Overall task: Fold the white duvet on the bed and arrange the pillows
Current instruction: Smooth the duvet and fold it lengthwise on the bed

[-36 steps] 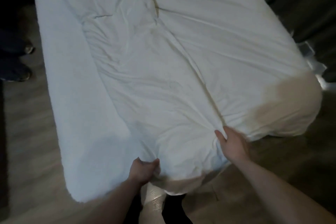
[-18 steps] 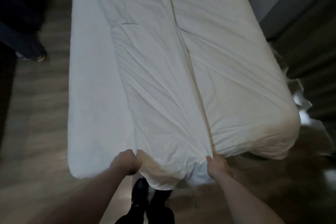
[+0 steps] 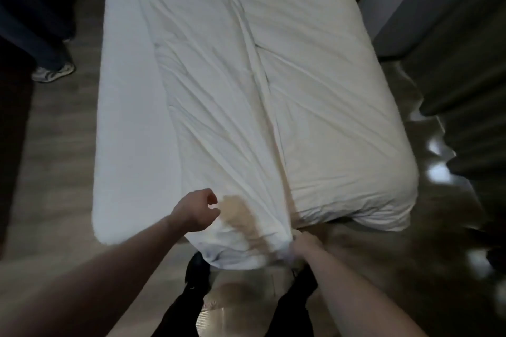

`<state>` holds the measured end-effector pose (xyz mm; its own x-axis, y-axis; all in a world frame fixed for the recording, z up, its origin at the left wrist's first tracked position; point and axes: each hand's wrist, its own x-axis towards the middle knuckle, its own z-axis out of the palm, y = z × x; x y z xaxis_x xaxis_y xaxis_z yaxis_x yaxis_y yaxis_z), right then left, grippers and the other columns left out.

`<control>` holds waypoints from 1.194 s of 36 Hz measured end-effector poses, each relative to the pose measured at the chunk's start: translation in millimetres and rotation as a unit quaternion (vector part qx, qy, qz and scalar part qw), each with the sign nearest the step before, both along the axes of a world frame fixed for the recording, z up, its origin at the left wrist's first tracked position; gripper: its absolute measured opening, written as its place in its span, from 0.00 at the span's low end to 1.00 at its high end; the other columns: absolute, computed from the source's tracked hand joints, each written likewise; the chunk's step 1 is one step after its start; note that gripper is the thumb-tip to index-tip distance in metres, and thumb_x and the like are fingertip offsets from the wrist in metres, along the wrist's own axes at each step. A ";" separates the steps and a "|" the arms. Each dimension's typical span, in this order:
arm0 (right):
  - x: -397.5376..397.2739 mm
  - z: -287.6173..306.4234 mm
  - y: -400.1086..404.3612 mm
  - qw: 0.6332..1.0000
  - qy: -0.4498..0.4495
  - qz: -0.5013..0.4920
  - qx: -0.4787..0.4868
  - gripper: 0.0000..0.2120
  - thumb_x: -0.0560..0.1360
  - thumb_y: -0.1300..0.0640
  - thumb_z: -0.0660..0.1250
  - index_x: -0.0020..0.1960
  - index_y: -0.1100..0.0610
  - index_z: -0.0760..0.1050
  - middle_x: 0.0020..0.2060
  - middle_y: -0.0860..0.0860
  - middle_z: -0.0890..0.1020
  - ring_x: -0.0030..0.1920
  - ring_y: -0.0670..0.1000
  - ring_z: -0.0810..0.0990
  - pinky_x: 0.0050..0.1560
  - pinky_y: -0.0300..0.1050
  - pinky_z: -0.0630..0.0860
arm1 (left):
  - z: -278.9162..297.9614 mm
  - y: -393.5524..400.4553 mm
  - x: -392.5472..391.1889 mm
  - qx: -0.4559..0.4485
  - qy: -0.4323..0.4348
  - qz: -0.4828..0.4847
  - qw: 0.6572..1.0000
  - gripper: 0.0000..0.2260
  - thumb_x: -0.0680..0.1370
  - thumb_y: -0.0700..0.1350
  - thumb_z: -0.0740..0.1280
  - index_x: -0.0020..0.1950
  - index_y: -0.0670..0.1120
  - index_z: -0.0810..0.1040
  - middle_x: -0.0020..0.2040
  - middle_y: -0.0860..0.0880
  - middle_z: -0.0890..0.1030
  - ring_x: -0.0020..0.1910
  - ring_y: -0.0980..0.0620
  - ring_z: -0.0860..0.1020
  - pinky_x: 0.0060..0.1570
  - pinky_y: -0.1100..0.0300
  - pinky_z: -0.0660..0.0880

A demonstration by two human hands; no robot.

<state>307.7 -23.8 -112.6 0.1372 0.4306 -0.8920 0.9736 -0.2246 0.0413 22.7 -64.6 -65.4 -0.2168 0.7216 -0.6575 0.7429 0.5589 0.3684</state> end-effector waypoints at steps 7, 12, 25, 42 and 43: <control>81.8 53.8 34.2 0.990 0.131 0.009 0.043 0.17 0.77 0.49 0.62 0.61 0.57 0.78 0.63 0.56 0.80 0.64 0.57 0.77 0.58 0.43 0.73 | 25.5 39.4 113.6 -0.001 0.022 -0.005 1.000 0.15 0.76 0.52 0.69 0.61 0.50 0.77 0.64 0.48 0.73 0.55 0.51 0.77 0.56 0.57 0.73; 164.1 103.5 77.2 0.979 0.169 -0.013 0.117 0.14 0.77 0.55 0.65 0.61 0.57 0.77 0.61 0.56 0.80 0.63 0.55 0.77 0.58 0.42 0.72 | 55.7 60.7 191.0 0.023 -0.008 -0.014 1.000 0.15 0.75 0.52 0.70 0.61 0.51 0.77 0.68 0.48 0.70 0.55 0.51 0.78 0.58 0.57 0.73; 312.8 142.2 189.4 0.966 0.139 -0.101 0.193 0.21 0.75 0.53 0.69 0.67 0.54 0.72 0.68 0.55 0.75 0.67 0.56 0.74 0.63 0.43 0.70 | 80.6 151.7 311.3 0.067 -0.051 -0.020 0.996 0.15 0.74 0.50 0.71 0.60 0.51 0.77 0.66 0.49 0.71 0.60 0.50 0.76 0.59 0.59 0.71; 447.3 134.2 298.5 0.972 0.123 -0.095 0.175 0.23 0.75 0.48 0.66 0.69 0.48 0.69 0.64 0.50 0.78 0.63 0.54 0.76 0.62 0.47 0.73 | 59.2 299.4 494.5 0.021 -0.067 -0.155 0.985 0.19 0.74 0.51 0.69 0.64 0.51 0.75 0.68 0.48 0.70 0.64 0.46 0.73 0.63 0.54 0.71; 458.8 130.9 307.3 0.974 0.127 -0.084 0.170 0.24 0.74 0.49 0.66 0.69 0.48 0.69 0.65 0.50 0.77 0.64 0.54 0.76 0.63 0.47 0.73 | 54.1 305.1 510.4 0.014 -0.067 -0.152 0.986 0.19 0.74 0.52 0.69 0.64 0.51 0.75 0.68 0.48 0.70 0.63 0.46 0.73 0.63 0.54 0.72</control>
<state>766.5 283.5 18.4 0.0249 0.6975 -0.7162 0.8910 -0.3403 -0.3004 533.1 240.5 -11.3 0.1000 0.7579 -0.6446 0.8179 0.3063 0.4870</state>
